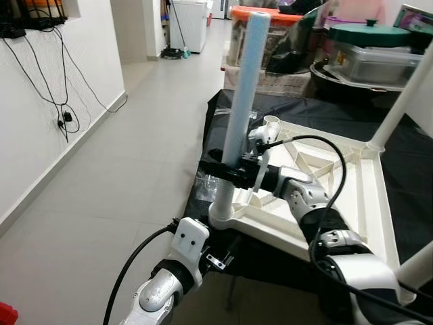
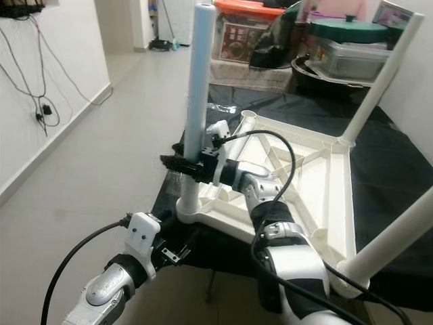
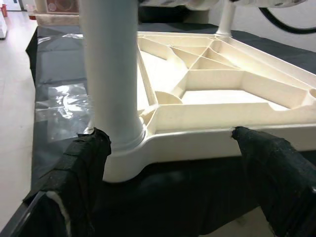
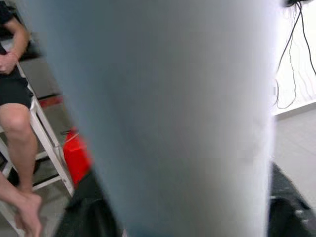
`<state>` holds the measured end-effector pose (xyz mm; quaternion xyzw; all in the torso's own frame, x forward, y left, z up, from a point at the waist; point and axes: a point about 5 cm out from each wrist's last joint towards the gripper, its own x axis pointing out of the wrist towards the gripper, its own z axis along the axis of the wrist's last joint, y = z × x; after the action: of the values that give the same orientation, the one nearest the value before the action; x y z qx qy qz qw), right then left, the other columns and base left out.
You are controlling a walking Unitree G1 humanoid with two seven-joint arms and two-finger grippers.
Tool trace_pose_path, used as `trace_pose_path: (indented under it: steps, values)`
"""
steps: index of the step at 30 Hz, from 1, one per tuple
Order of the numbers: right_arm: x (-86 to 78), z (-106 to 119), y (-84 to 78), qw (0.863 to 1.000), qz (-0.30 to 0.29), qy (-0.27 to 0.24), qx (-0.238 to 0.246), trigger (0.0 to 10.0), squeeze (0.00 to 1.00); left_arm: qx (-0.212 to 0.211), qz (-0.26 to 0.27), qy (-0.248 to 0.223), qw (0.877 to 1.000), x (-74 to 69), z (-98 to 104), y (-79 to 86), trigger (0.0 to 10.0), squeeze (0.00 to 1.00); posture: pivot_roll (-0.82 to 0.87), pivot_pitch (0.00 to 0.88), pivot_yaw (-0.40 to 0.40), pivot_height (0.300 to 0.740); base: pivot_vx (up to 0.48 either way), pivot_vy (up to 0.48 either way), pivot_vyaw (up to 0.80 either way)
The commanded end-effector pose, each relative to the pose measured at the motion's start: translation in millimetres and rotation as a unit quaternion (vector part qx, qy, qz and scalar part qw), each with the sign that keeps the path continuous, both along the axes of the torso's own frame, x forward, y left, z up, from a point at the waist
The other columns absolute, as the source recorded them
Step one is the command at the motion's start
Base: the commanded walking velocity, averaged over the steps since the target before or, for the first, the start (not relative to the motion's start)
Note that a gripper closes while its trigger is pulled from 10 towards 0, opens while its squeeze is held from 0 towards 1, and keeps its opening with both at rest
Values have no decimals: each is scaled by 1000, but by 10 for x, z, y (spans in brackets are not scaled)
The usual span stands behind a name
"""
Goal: Building children table
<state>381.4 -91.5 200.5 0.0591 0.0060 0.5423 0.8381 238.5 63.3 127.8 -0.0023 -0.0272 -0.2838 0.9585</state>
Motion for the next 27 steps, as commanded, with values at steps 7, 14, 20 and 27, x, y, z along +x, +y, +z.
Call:
trace_pose_path:
  steps: [7,14,20,27]
  values:
    - [179,-117,-213,976,-213,31,-35,0,0,5,-2,7,1000,-28,-52,-15,10000,0,94,0,-115,740,0,0,0]
    - [185,-294,-1264,767,-634,69,-72,0,0,3,-5,10,1000,-27,-54,-22,10000,0,81,0,-101,740,0,0,0]
    - [-36,-460,-1674,625,-773,103,-37,0,0,2,-4,11,1000,-24,-49,-16,10000,0,80,0,-101,740,0,0,0]
    - [-162,-446,-1902,542,-835,89,-41,0,0,2,-5,13,1000,-33,-49,-9,10000,0,71,0,-88,740,0,0,0]
